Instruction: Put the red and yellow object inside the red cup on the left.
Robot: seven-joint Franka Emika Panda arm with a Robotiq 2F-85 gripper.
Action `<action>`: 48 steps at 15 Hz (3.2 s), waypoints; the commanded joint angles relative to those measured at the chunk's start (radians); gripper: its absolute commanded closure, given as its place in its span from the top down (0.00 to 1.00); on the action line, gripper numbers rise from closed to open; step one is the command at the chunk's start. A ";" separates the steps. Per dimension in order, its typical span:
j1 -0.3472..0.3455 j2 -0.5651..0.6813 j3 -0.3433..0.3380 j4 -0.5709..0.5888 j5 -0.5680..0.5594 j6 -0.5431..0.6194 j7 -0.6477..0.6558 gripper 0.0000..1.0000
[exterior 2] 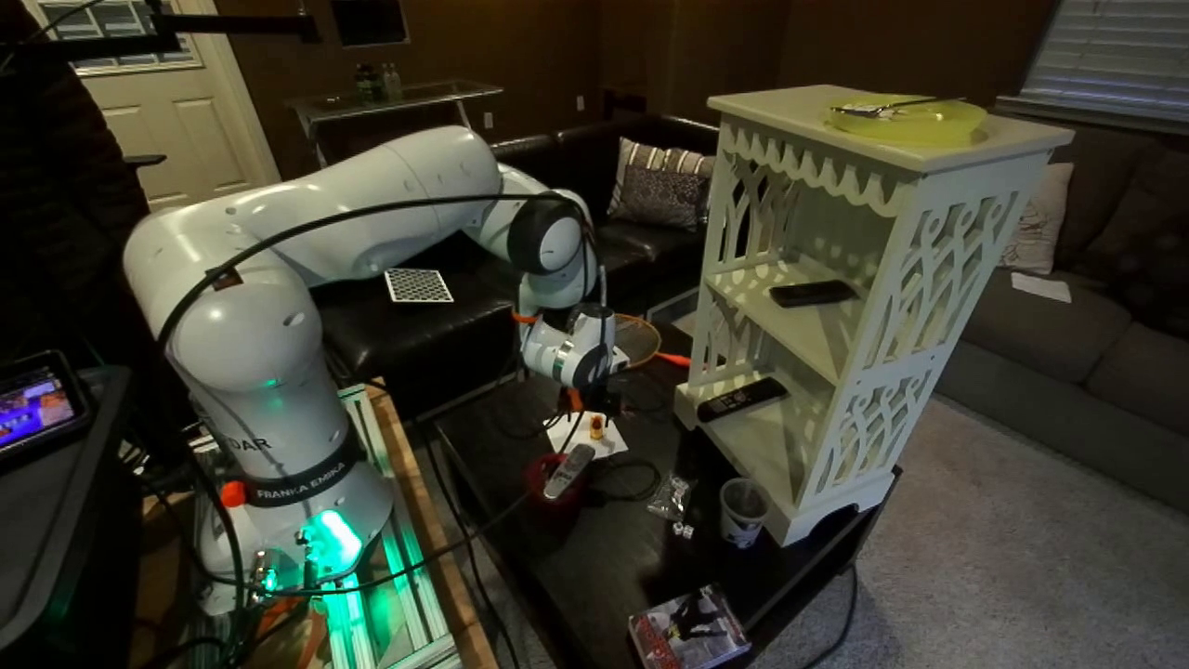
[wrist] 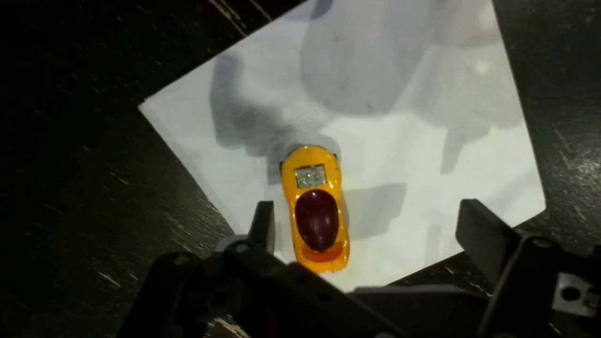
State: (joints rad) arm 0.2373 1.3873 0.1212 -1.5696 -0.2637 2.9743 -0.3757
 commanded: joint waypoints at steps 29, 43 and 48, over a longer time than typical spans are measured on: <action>-0.016 0.076 0.005 0.135 -0.040 -0.084 -0.026 0.08; -0.217 -0.347 0.142 -0.441 -0.003 0.006 0.016 0.08; -0.262 -0.483 0.168 -0.632 0.056 -0.138 0.082 0.08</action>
State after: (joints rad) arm -0.0060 1.0106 0.2760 -2.0658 -0.2604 2.9189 -0.3360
